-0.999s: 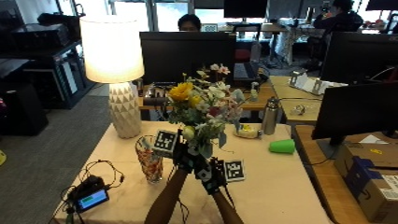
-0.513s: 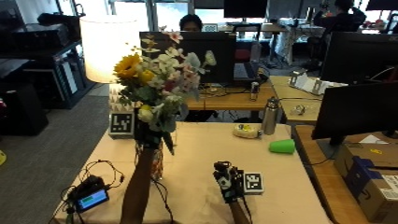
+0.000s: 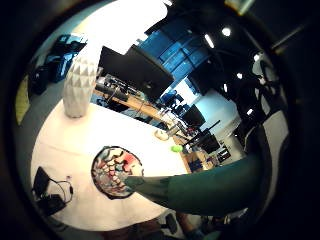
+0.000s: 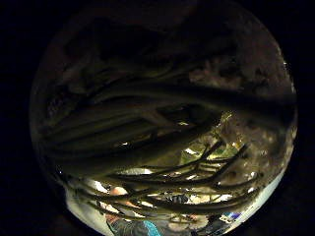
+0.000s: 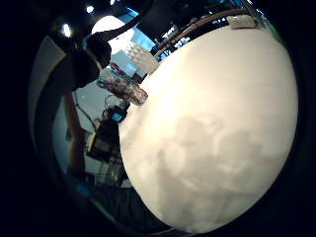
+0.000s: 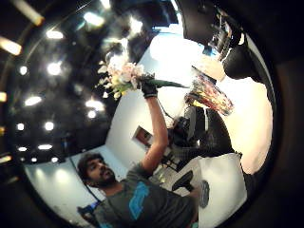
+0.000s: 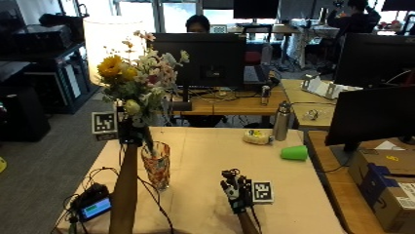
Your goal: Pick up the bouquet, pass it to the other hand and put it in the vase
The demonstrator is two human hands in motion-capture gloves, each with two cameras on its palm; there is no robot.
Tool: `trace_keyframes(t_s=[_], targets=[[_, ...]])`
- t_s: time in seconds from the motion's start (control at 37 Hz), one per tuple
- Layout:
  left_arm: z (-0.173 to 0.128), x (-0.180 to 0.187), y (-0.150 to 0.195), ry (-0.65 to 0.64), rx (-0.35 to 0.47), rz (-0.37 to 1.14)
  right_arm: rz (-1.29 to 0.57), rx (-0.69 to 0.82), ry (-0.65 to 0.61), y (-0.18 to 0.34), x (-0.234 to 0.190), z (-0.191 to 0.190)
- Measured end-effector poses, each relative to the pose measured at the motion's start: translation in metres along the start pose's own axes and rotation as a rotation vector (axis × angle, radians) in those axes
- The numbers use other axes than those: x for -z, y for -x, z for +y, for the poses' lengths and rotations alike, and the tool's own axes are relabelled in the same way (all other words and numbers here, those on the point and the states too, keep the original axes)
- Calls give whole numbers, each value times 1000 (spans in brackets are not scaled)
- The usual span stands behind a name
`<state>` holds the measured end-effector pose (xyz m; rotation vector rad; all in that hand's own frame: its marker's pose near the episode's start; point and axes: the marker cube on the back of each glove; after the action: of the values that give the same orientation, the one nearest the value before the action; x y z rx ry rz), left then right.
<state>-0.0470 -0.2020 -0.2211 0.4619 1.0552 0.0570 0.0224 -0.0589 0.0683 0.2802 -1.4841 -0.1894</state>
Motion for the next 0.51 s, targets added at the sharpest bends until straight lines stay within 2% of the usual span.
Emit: trace_keyframes(t_s=[0.11,0.27,0.4,0.51], targets=[[-3,-7,41,19,59,-1,21,5,-1,-5,-1,-1],[7,-18,102,37,194,52,87,55,3,-8,2,-2],[19,-14,131,40,262,88,191,131,-5,-8,9,-6],[29,-4,142,81,299,39,68,4,-11,6,3,0]])
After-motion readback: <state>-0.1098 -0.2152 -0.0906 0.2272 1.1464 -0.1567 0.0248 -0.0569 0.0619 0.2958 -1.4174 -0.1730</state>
